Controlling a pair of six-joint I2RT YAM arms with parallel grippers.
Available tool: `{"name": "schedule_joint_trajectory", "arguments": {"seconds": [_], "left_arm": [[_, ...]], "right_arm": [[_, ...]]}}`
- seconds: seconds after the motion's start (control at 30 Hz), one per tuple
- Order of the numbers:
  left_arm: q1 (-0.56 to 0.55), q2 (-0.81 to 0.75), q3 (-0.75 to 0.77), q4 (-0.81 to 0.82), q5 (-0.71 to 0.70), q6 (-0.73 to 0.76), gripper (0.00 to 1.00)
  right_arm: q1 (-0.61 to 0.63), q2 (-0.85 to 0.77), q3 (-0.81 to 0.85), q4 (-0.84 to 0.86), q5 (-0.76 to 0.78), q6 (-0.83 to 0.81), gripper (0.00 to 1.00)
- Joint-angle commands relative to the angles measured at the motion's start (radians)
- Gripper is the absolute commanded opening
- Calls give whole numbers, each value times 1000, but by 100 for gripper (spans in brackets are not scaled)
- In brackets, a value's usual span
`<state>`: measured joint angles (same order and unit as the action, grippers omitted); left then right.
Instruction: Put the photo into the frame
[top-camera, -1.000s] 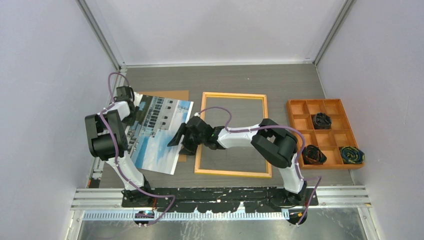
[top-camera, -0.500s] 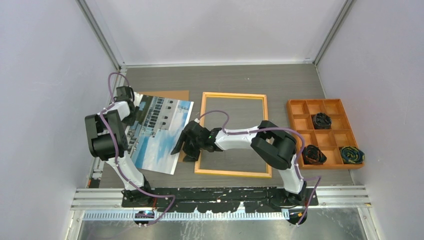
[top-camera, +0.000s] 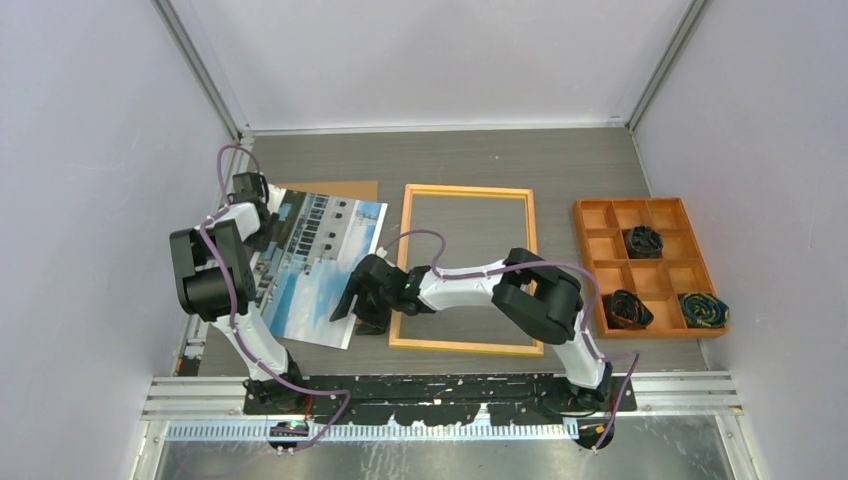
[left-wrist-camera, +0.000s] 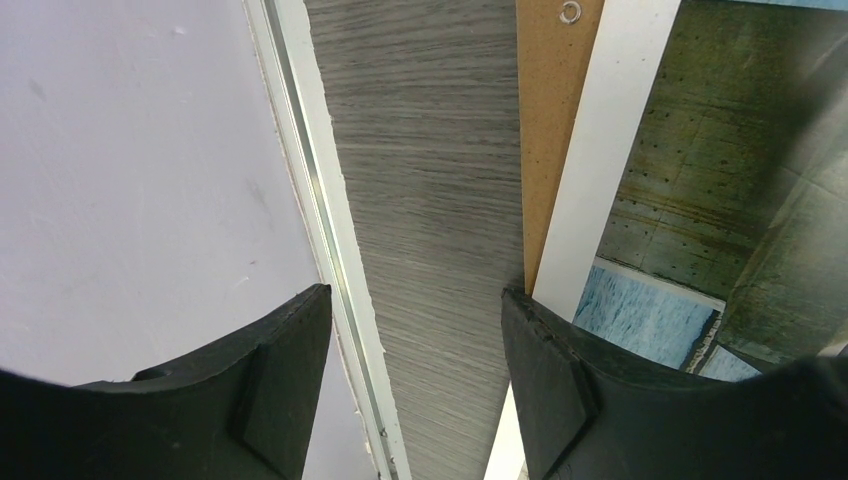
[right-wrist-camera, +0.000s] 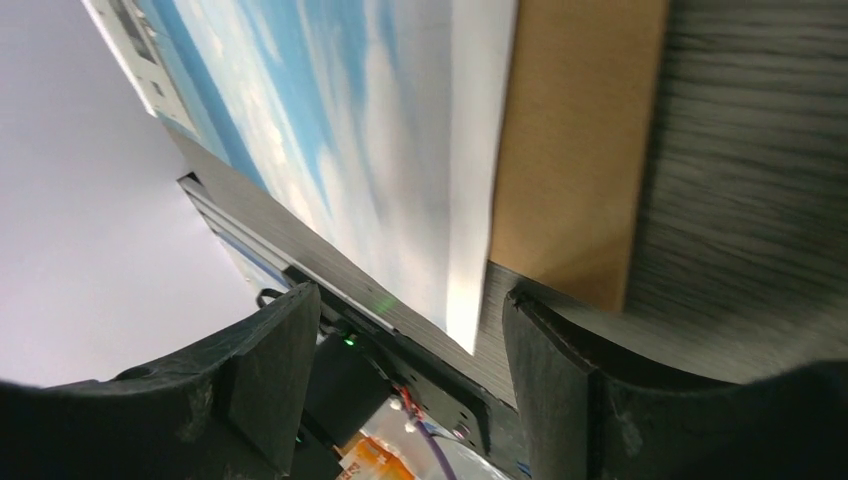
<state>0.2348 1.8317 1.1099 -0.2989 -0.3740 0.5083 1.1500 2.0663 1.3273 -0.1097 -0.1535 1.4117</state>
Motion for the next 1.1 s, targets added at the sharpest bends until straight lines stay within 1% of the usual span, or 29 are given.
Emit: {"name": "schedule_joint_trajectory", "arguments": {"seconds": [0.0, 0.2, 0.37, 0.6, 0.67, 0.73, 0.83, 0.93, 1.03, 1.07], "left_arm": [[-2, -6, -38, -82, 61, 0, 65], [-6, -2, -37, -95, 67, 1, 65], [-6, -6, -39, -105, 66, 10, 65], [-5, -10, -36, -128, 68, 26, 65], [-5, -9, -32, -136, 74, 26, 65], [-5, -9, -32, -140, 76, 26, 65], [-5, -8, -33, -145, 85, 25, 65], [-6, -3, -31, -150, 90, 26, 65], [-6, 1, -28, -154, 93, 27, 65], [-6, 1, -25, -158, 94, 26, 65]], "right_arm": [[12, 48, -23, 143, 56, 52, 72], [22, 35, -40, 175, 110, 72, 70], [24, -40, -95, 319, 195, 40, 66], [24, -99, -159, 488, 244, -21, 62], [22, -107, -174, 518, 258, -30, 59], [19, -99, -160, 521, 251, -44, 58], [8, -68, -110, 461, 228, -59, 58], [-6, -31, -83, 407, 205, -37, 57], [-16, -5, -88, 412, 182, -1, 52], [-20, -3, -87, 412, 180, -2, 49]]}}
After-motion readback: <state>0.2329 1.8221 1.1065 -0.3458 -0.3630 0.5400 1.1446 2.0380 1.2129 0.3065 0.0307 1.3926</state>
